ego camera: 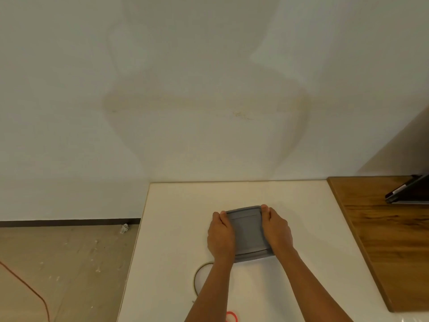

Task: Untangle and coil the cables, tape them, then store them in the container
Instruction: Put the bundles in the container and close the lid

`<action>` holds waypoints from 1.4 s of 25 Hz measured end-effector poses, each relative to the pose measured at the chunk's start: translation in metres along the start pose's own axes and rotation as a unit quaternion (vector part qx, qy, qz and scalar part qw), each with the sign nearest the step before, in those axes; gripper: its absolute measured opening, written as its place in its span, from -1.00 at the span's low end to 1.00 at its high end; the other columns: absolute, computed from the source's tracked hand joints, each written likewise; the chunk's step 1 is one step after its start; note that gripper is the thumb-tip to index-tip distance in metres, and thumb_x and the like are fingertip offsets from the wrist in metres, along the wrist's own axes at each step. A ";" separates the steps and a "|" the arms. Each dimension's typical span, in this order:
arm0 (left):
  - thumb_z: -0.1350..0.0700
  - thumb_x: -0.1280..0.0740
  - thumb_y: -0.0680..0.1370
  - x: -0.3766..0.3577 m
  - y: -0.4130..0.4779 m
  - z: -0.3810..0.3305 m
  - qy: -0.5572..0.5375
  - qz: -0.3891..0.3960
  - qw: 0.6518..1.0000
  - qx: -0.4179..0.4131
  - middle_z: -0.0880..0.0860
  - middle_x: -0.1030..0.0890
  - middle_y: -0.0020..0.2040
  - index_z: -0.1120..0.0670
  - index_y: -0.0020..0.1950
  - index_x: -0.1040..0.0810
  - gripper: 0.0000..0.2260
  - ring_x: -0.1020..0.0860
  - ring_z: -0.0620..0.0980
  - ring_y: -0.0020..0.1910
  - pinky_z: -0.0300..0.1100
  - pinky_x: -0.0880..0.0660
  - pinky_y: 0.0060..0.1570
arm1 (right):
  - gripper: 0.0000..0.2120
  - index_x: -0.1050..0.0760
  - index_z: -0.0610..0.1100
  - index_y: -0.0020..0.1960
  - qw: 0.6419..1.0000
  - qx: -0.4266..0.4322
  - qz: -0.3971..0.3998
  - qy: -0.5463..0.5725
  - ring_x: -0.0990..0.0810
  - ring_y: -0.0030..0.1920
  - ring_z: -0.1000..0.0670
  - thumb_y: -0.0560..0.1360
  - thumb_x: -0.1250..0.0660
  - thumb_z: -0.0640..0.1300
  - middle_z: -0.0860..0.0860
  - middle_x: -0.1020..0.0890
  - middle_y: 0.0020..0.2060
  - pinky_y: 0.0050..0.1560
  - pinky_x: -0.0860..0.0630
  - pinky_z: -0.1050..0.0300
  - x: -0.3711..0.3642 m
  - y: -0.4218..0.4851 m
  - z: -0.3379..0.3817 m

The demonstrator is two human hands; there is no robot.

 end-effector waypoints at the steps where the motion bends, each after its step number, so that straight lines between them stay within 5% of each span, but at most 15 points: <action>1: -0.04 -0.01 0.65 -0.001 0.002 0.002 -0.019 -0.004 1.000 -0.012 0.05 -0.50 -0.28 0.11 -0.16 -0.37 -0.68 -0.46 0.02 -0.28 -0.13 -0.36 -0.31 | -0.51 -0.50 -0.07 -0.04 1.000 0.005 0.002 0.008 -0.54 -0.15 -0.08 0.59 0.08 0.21 -0.05 -0.58 -0.17 -0.10 -0.44 0.06 -0.002 0.003 -0.001; 5: -0.04 -0.07 0.64 -0.004 0.008 0.007 -0.078 -0.002 0.997 -0.028 0.03 -0.41 -0.36 0.12 -0.23 -0.32 -0.67 -0.35 -0.06 -0.38 -0.17 -0.32 -0.35 | -0.53 -0.53 -0.04 -0.06 0.999 0.028 -0.011 0.014 -0.58 -0.12 -0.09 0.60 0.07 0.19 -0.05 -0.62 -0.17 -0.05 -0.51 0.03 -0.004 0.007 0.000; 10: -0.05 -0.01 0.65 -0.007 0.006 0.003 -0.021 0.020 0.999 -0.020 0.05 -0.48 -0.29 0.14 -0.12 -0.34 -0.68 -0.43 -0.02 -0.32 -0.15 -0.35 -0.34 | -0.52 -0.47 -0.14 0.11 0.994 0.064 0.005 -0.083 -0.58 -0.13 -0.13 0.62 0.12 0.12 -0.12 -0.61 -0.15 -0.09 -0.50 0.05 -0.001 0.008 0.007; 15: -0.04 0.02 0.66 -0.009 0.004 0.002 0.007 0.039 0.999 -0.037 0.07 -0.49 -0.22 0.12 -0.07 -0.25 -0.74 -0.47 0.02 -0.28 -0.14 -0.33 -0.34 | -0.62 -0.36 -0.23 0.00 0.998 0.047 0.037 0.022 -0.53 -0.20 -0.09 0.64 0.03 0.06 -0.13 -0.57 -0.17 -0.10 -0.49 0.00 -0.004 0.010 0.003; 23: -0.04 -0.04 0.65 -0.003 0.006 -0.002 -0.004 0.011 0.998 -0.060 0.04 -0.47 -0.34 0.10 -0.18 -0.32 -0.71 -0.44 0.01 -0.34 -0.11 -0.40 -0.31 | -0.60 -0.45 -0.18 -0.11 0.997 0.060 0.002 0.047 -0.53 -0.22 -0.05 0.63 0.00 0.06 -0.07 -0.56 -0.26 -0.18 -0.43 0.08 -0.005 0.007 0.000; 28: -0.10 -0.01 0.65 -0.007 0.026 -0.028 0.005 0.079 0.997 -0.013 0.03 -0.46 -0.19 0.16 0.01 -0.32 -0.66 -0.46 0.08 -0.17 -0.12 -0.34 -0.18 | -0.61 -0.42 -0.23 -0.09 0.992 0.001 -0.015 0.123 -0.49 -0.16 -0.09 0.61 -0.06 0.08 -0.06 -0.52 -0.23 -0.15 -0.37 0.09 0.014 0.018 0.015; 32: 0.10 -0.16 0.63 -0.005 0.047 -0.041 -0.045 0.111 0.993 0.004 0.01 -0.49 -0.13 0.19 0.09 -0.37 -0.84 -0.47 0.05 -0.07 -0.14 -0.38 -0.13 | -0.71 -0.46 -0.22 0.01 0.988 -0.043 -0.014 0.148 -0.45 -0.09 -0.08 0.62 -0.04 -0.07 -0.10 -0.51 -0.12 -0.08 -0.36 0.08 0.017 0.045 0.028; 35: 0.09 -0.20 0.61 0.005 0.049 -0.041 -0.053 0.110 0.993 -0.003 0.08 -0.53 0.03 0.20 0.20 -0.43 -0.76 -0.50 0.03 -0.05 -0.16 -0.43 -0.07 | -0.78 -0.51 -0.20 0.03 0.991 -0.023 -0.049 0.125 -0.51 -0.03 -0.13 0.58 -0.11 -0.17 -0.17 -0.57 -0.02 -0.06 -0.45 0.03 0.025 0.042 0.034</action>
Point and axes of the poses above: each hand's wrist, its own y-axis towards the middle knuckle, its own x-axis out of the back of the hand, z = x × y, the point moved 7 cm from there along y, towards the middle knuckle
